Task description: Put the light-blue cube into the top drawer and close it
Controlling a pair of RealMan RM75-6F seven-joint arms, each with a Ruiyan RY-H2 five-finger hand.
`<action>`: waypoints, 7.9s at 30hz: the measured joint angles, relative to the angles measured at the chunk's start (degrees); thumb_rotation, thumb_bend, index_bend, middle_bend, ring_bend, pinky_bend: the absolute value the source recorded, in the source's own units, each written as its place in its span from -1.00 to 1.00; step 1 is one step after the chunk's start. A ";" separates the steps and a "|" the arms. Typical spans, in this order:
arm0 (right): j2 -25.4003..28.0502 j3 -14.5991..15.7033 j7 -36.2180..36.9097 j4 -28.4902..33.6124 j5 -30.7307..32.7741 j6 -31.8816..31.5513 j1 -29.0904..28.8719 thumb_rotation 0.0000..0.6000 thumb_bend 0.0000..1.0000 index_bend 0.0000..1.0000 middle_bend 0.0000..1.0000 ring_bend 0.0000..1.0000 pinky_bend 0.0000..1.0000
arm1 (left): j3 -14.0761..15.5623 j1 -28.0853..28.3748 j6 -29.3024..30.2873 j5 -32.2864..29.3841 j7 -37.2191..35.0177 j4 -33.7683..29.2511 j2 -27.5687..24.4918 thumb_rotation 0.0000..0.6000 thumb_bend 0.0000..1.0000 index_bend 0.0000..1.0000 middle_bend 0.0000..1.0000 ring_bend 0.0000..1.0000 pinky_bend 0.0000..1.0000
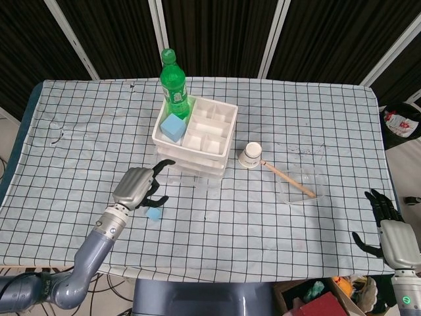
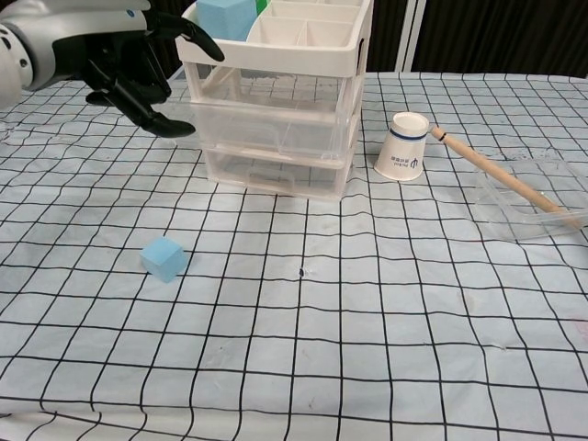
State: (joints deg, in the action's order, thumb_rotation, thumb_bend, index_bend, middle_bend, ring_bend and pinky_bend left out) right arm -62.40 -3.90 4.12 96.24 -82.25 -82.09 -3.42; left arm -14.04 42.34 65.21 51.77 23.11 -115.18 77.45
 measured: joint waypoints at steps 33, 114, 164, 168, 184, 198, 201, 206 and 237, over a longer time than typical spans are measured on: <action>0.04 0.04 0.19 0.14 0.01 0.17 0.00 1.00 -0.50 -0.93 -1.00 -1.00 -0.65 | 14.15 -10.01 -2.61 7.21 4.67 7.69 -6.20 1.00 -0.42 -0.59 1.00 0.93 0.82; 0.20 -0.15 0.82 0.16 0.53 0.47 0.00 1.00 -0.50 -0.94 -1.00 -1.00 -0.65 | -5.26 7.69 0.61 -2.21 7.95 7.78 5.50 1.00 -0.25 0.02 1.00 0.95 0.82; 0.40 -0.21 1.23 0.59 0.87 0.63 0.09 1.00 -0.50 -0.94 -1.00 -1.00 -0.65 | 6.95 1.92 -0.46 2.62 5.60 7.86 8.44 1.00 -0.09 0.39 1.00 0.92 0.82; 0.47 -0.23 1.48 0.61 0.95 0.72 0.08 1.00 -0.50 -0.94 -1.00 -1.00 -0.65 | 6.12 2.84 -1.24 0.60 6.56 10.47 10.34 1.00 -0.09 0.39 1.00 0.92 0.82; 0.58 -0.29 1.87 0.72 1.28 1.15 -0.02 1.00 -0.50 -0.94 -1.00 -1.00 -0.65 | 2.90 6.20 -3.48 -2.92 7.77 19.25 16.81 1.00 -0.09 0.37 1.00 0.90 0.82; 0.66 -0.21 1.86 0.90 1.35 1.38 -0.06 1.00 -0.50 -0.95 -1.00 -1.00 -0.65 | 0.11 7.76 -4.06 -4.10 6.38 24.17 20.17 1.00 -0.09 0.35 1.00 0.90 0.82; 0.73 -0.22 1.78 1.04 1.59 1.51 -0.06 1.00 -0.50 -0.95 -1.00 -1.00 -0.65 | -0.38 8.22 -4.25 -4.37 6.37 25.29 20.76 1.00 -0.09 0.35 1.00 0.90 0.82; 0.73 -0.22 1.71 1.08 1.56 1.51 -0.07 1.00 -0.50 -0.95 -1.00 -1.00 -0.65 | -1.18 9.19 -4.71 -5.05 6.79 27.94 21.86 1.00 -0.09 0.35 1.00 0.90 0.82; 0.92 -0.28 1.90 1.20 1.98 1.85 -0.11 1.00 -0.50 -0.95 -1.00 -1.00 -0.65 | -4.63 13.10 -6.83 -10.48 8.87 36.66 24.81 1.00 -0.09 0.33 1.00 0.90 0.82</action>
State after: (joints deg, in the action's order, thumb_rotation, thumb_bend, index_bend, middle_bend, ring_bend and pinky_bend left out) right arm -61.48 -4.18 6.03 97.44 -80.27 -80.24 -3.53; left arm -18.67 55.44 58.37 41.29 31.98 -78.53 102.26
